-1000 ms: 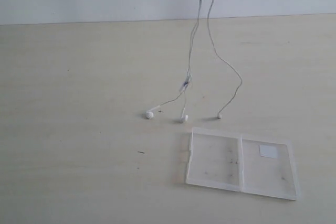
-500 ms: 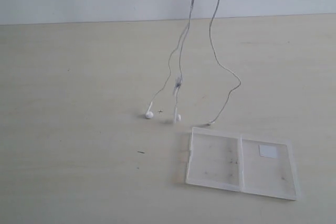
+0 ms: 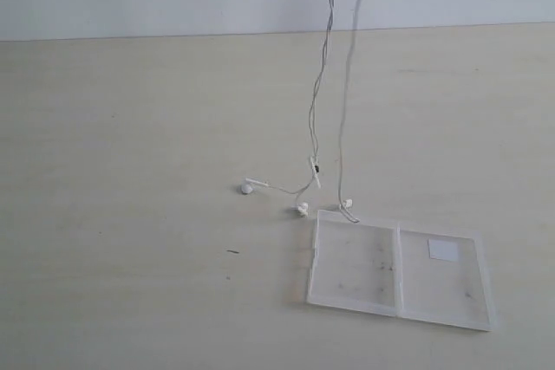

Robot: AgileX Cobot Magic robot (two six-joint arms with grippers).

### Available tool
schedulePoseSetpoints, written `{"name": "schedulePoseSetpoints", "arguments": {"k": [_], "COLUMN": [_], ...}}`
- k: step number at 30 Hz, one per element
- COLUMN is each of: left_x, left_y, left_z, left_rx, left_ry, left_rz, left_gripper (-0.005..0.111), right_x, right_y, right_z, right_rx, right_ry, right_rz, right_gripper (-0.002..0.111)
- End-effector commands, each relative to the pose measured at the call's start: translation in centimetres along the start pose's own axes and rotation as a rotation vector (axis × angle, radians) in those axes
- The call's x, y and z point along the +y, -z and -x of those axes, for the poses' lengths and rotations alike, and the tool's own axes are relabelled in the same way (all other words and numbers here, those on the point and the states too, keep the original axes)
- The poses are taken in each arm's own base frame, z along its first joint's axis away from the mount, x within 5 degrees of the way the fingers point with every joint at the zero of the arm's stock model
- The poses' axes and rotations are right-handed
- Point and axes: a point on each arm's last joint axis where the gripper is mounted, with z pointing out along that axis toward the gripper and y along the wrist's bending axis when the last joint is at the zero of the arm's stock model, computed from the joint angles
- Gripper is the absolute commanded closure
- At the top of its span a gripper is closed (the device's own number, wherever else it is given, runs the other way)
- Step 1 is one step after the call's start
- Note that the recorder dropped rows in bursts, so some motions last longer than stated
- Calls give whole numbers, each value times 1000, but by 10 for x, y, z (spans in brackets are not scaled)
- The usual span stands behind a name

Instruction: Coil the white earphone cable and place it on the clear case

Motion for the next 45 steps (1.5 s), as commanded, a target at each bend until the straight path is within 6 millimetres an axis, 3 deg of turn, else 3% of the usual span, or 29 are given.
{"name": "schedulePoseSetpoints", "arguments": {"k": [1,8,17,24,29,34,39,45], "left_x": [-17,-20,-7,2,-4,-19,-34,-39], "left_y": [3,4,0,-19,-39,-74,-123,-176], "left_z": [15,18,8,-7,-21,-19,-19,-30], "left_rx": [-170,-202,-79,102,210,294,312,401], "left_ry": [-96,-57,-21,-12,-110,-172,-254,-359], "left_rz": [-171,-208,-72,17,-91,-237,-438,-582], "left_gripper": [107,107,107,107,98,75,50,46], "right_x": [-1,-2,-4,-6,-6,-6,-6,-6], "right_y": [1,-7,-23,-33,-36,-37,-40,-39], "right_z": [1,-2,-7,-11,-12,-12,-15,-16], "right_rx": [-16,-1,32,55,61,59,86,97], "right_ry": [-4,-9,-29,-30,-29,-32,-35,-32], "right_rz": [-7,-6,-8,-8,-10,-9,-4,-6], "right_gripper": [108,108,108,108,108,108,108,108]}}
